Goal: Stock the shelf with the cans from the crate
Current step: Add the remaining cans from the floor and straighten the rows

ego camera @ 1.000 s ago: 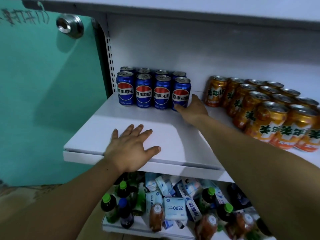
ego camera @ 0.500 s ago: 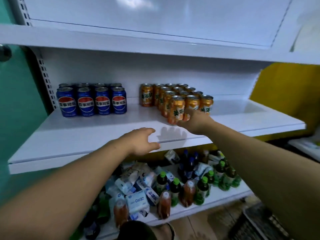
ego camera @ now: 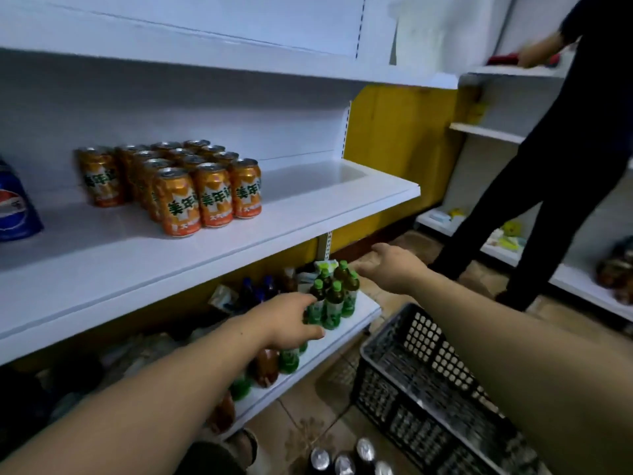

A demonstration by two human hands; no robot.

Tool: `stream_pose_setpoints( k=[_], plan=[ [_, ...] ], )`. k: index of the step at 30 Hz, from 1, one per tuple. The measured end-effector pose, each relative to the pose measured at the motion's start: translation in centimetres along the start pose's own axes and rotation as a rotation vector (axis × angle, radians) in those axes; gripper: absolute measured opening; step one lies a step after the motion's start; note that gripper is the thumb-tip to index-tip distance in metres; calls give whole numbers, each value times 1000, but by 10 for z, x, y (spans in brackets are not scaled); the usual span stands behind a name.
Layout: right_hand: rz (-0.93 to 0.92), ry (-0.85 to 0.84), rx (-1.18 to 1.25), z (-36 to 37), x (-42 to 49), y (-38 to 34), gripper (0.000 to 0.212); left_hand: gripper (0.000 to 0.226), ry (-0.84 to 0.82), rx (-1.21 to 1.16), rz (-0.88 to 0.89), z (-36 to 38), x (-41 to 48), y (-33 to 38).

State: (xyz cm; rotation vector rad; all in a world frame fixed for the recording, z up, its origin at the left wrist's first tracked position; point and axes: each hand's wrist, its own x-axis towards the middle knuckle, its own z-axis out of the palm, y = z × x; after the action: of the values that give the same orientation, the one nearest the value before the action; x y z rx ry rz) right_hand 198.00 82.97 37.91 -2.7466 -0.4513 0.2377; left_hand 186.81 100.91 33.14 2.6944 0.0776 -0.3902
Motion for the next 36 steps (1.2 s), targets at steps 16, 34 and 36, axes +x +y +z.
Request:
stream_pose_setpoints(
  k=[16,34,36],
  plan=[
    [362,-550,24,232,32,227,67,72,-498,-100,-124,244,166,-27],
    [239,-816,-77,477,47,261,73,69,-598,-189,-294,404,198,-90],
    [232,-783,-86,478,48,261,63,68,-604,-188,-299,403,194,-95]
  ],
)
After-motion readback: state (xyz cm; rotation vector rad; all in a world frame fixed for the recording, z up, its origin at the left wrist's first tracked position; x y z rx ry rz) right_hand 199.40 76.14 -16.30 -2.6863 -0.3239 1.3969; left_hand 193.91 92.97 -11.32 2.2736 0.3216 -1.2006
